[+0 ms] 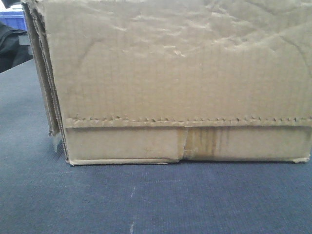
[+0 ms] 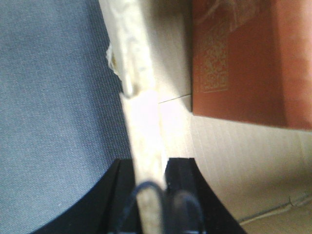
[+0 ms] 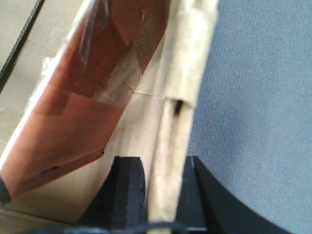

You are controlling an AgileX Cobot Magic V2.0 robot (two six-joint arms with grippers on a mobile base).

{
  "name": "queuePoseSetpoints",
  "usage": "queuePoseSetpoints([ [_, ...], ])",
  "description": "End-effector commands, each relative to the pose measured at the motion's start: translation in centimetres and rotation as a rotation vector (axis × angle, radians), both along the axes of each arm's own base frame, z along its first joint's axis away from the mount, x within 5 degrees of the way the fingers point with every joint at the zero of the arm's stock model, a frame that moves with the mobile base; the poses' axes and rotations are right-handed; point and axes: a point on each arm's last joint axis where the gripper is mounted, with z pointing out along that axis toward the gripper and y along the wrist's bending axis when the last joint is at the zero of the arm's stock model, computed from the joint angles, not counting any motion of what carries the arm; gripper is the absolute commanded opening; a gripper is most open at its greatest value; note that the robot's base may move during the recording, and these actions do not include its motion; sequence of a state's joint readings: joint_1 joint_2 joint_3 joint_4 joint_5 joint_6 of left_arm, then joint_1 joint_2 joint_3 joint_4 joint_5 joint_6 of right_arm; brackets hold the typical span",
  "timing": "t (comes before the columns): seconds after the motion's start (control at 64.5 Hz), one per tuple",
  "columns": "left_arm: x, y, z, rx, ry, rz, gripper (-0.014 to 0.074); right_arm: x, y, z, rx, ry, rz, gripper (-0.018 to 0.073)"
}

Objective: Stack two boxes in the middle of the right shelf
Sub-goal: 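Lift the stacked boxes off the table with both grippers, then hold the boxes with both grippers while the base turns away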

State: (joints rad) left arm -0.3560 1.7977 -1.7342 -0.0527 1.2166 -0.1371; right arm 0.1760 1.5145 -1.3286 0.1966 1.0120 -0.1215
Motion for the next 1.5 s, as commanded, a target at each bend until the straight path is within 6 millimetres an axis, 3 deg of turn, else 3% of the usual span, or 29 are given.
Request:
queuePoseSetpoints([
  [0.0,-1.2,0.6,2.5,-0.014,-0.063,0.004,-0.0111,-0.5,-0.6,1.7,-0.028,-0.094,-0.009,-0.0155],
  [0.263,-3.5,1.5,9.3,-0.086,-0.265,0.007,-0.0111,-2.5,-1.0,5.8,-0.001,-0.247,-0.016,-0.0155],
  [0.449,-6.1,2.4,14.8,-0.149,-0.433,0.008,-0.0111,-4.2,-1.2,11.5,0.038,-0.405,-0.013,-0.0155],
  [0.682,-8.6,3.4,18.8,-0.199,-0.567,0.009,-0.0111,-6.2,-1.1,17.2,0.118,-0.553,0.003,-0.0155],
  [1.487,-9.0,3.5,19.3,-0.204,-0.582,0.009,-0.0111,-6.4,-1.1,17.8,0.127,-0.576,0.003,-0.0155],
])
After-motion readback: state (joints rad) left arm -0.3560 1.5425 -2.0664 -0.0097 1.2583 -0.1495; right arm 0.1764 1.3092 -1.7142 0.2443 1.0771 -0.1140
